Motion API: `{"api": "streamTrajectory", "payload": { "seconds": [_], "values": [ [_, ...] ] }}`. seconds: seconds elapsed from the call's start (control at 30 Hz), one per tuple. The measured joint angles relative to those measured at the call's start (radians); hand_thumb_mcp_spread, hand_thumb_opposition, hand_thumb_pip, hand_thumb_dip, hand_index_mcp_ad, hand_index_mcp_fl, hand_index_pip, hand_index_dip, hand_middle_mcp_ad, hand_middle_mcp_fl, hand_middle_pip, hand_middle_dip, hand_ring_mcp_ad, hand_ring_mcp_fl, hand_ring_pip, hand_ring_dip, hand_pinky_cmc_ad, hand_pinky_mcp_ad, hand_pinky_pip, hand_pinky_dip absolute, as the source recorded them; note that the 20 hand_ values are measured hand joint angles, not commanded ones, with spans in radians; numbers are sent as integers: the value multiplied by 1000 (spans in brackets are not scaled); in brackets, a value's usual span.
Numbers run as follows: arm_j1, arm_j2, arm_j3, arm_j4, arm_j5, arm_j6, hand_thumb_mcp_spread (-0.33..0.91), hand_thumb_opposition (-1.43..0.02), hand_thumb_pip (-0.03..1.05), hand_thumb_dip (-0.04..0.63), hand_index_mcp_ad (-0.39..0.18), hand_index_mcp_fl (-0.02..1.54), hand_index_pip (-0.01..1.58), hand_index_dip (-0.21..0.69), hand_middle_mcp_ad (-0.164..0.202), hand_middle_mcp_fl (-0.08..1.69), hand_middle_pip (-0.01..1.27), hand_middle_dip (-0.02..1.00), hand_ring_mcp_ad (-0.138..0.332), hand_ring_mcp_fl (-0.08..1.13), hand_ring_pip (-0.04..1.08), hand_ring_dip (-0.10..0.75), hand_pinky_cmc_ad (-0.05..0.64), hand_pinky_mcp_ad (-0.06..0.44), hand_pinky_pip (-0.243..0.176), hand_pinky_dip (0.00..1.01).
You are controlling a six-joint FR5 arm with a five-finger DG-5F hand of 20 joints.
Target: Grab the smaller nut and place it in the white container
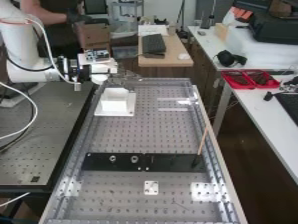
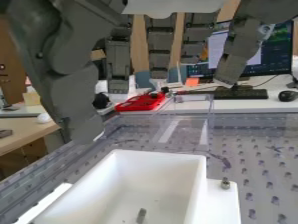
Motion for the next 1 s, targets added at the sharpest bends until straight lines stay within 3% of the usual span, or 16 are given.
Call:
{"api": "streamTrajectory", "payload": {
  "seconds": [0.2,0.33,0.4,0.43,0.7,1.0],
  "values": [
    [-49,22,30,-32,26,18,347,-805,649,253,-161,3,962,51,63,147,126,239,113,2,94,110,382,295,-51,473],
    [-116,55,79,-91,43,36,319,-773,641,236,-155,7,787,38,66,147,126,239,113,2,99,110,382,295,-61,518],
    [-146,69,107,-122,52,43,304,-771,569,223,-154,7,709,38,68,147,129,239,115,7,101,110,382,295,-58,555],
    [-172,81,133,-149,61,48,288,-771,567,208,-152,2,642,38,66,150,129,239,117,0,115,110,382,295,-75,569],
    [-238,99,232,-241,120,97,271,-744,511,176,-117,70,298,51,68,150,126,239,129,3,119,110,384,314,-82,618],
    [-262,106,265,-269,142,66,267,-742,506,173,-103,124,209,94,72,147,126,239,143,3,119,110,384,312,-86,632]
  ]
}}
